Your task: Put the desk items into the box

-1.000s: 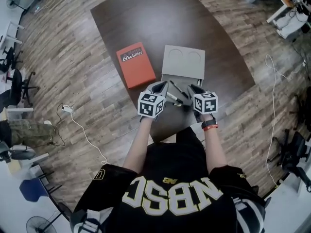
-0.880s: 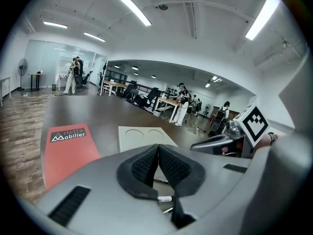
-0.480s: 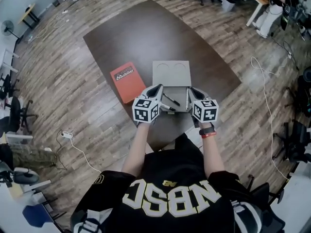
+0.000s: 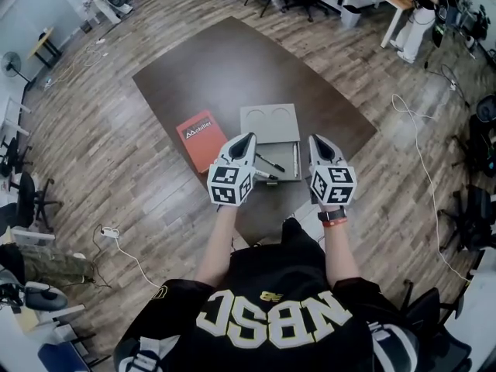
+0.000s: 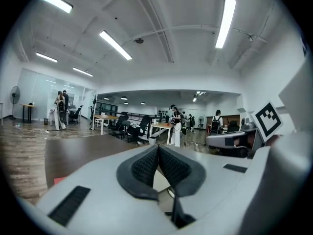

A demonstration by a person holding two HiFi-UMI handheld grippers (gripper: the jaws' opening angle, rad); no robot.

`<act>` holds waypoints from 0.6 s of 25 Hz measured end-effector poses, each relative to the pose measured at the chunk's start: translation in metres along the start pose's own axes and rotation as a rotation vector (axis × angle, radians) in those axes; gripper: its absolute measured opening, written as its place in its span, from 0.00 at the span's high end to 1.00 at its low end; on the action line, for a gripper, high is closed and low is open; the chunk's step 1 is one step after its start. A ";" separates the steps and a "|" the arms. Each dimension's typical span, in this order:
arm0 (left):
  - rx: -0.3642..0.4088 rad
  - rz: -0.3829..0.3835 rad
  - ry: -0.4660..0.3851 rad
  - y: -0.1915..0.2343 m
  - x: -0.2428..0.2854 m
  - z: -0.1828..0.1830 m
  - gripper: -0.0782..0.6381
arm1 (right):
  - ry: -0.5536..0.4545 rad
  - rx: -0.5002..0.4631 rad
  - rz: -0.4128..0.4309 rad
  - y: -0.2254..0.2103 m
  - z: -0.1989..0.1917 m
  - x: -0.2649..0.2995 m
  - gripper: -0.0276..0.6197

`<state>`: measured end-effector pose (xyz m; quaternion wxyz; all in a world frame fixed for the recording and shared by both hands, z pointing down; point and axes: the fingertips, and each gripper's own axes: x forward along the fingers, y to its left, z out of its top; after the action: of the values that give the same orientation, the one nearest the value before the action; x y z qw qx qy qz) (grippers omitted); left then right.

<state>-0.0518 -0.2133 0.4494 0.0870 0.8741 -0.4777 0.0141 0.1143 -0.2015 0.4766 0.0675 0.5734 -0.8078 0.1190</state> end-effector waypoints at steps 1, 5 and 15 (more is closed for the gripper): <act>0.005 -0.001 -0.009 -0.001 -0.002 0.002 0.87 | -0.013 0.005 -0.001 0.001 0.003 -0.002 0.95; 0.006 0.004 -0.038 0.000 -0.010 0.008 0.87 | -0.031 0.006 0.015 0.011 0.010 -0.006 0.95; -0.070 -0.015 -0.042 -0.002 -0.027 0.013 0.87 | 0.006 -0.061 0.084 0.044 0.001 -0.011 0.95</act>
<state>-0.0655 -0.1918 0.4335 0.1074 0.8741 -0.4733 -0.0217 0.0769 -0.1781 0.4682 0.0823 0.5362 -0.8342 0.0988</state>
